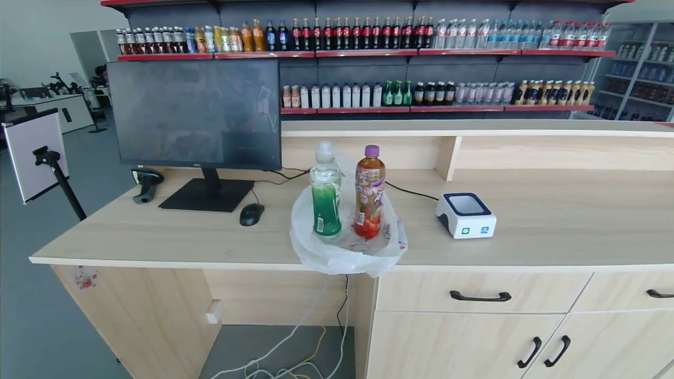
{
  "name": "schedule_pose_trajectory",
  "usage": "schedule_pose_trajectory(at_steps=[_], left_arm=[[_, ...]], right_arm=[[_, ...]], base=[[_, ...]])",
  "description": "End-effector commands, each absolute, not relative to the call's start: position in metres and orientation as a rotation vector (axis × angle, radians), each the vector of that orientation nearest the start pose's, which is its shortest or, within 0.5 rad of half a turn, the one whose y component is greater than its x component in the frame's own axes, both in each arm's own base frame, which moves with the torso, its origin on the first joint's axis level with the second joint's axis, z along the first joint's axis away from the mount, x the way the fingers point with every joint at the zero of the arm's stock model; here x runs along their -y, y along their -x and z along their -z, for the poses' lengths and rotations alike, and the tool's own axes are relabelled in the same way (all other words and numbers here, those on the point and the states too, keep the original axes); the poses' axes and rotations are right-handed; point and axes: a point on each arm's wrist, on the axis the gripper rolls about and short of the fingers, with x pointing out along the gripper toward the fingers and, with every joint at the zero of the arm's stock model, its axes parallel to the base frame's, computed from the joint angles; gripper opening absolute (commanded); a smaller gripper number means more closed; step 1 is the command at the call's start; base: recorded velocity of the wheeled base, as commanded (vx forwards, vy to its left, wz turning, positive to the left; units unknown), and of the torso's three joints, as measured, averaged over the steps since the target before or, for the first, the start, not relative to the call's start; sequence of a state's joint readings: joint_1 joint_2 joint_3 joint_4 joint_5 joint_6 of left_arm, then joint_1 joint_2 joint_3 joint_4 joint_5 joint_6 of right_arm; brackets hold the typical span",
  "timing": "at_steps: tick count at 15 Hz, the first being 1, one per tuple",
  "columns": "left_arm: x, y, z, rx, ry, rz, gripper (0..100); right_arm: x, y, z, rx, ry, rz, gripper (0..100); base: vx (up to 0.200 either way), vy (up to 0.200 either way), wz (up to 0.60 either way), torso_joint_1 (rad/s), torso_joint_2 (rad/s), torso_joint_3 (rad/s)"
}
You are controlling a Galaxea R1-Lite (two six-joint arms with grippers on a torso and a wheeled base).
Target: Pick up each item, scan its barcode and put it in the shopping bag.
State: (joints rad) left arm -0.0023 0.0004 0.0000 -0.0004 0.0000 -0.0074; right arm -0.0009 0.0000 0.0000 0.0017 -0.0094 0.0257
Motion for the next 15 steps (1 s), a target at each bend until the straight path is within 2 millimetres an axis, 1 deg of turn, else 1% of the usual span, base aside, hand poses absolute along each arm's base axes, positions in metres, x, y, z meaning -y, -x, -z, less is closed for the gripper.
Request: schedule_pose_trajectory(at_steps=[1,7,15], left_arm=[[0.0000,0.0228,-0.0756,0.002,0.008,0.002,100],[0.0000,0.0228,-0.0756,0.002,0.008,0.002,100],[-0.0001,0.0228,-0.0756,0.002,0.011,0.000,100]], right_arm=[[0.0002,0.0228,-0.0753,-0.001,-0.025,0.009,100],[0.0002,0.0228,-0.0753,-0.001,-0.025,0.009,100],[0.0002,0.0228,-0.0753,-0.001,-0.032,0.009,100]], base=[[0.000,-0.200,0.00,0.007,0.01,-0.002],[0.000,-0.200,0.00,0.002,0.00,0.003],[0.000,0.000,0.00,0.000,0.00,0.000]])
